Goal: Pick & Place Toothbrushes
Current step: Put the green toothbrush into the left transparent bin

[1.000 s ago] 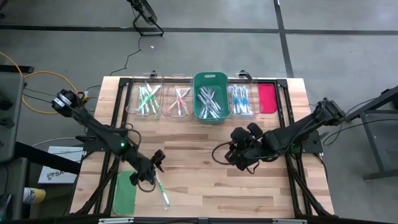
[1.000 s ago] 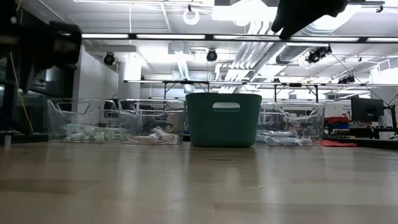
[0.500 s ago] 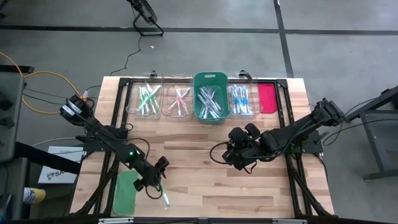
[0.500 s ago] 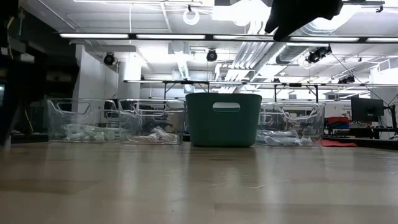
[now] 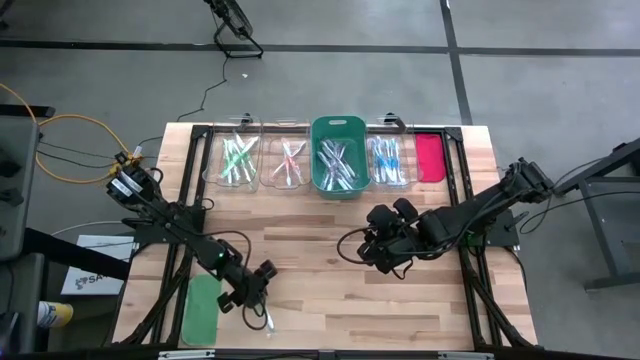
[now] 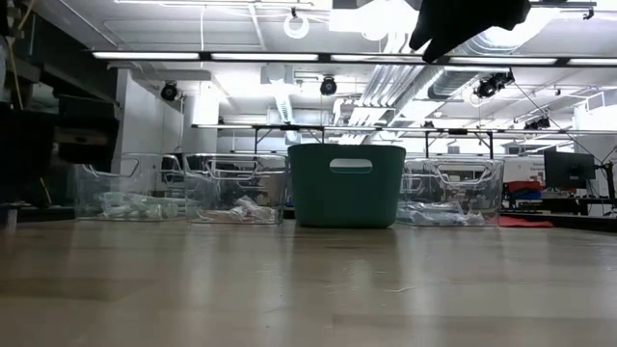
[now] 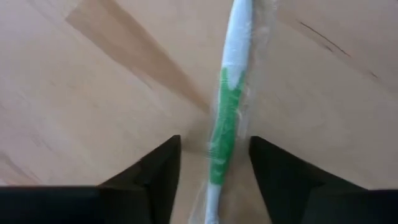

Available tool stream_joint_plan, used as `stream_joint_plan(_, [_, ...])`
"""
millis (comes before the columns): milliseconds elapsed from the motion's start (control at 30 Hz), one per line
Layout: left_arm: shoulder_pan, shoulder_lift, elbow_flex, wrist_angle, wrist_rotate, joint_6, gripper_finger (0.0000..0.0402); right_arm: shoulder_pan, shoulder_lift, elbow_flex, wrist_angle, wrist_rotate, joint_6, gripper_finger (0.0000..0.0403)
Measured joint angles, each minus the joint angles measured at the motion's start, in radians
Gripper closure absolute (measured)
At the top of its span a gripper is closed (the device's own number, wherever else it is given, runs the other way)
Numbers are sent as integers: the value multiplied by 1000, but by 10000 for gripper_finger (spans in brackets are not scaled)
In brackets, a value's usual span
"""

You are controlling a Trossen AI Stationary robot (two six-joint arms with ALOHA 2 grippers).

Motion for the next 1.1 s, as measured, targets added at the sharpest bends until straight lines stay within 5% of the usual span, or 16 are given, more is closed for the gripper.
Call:
stream_joint_plan(333, [-1,1,0,-20,17,3,384,0,0,0,8,-3,0,247])
stream_joint_plan(833, [2,-125,-7,-46,-71,79,401,0,0,0,25,-4,-1,247])
stream_joint_plan(1100, [1,-279,-6,-80,-265,124,400,0,0,0,26,-2,-2,247])
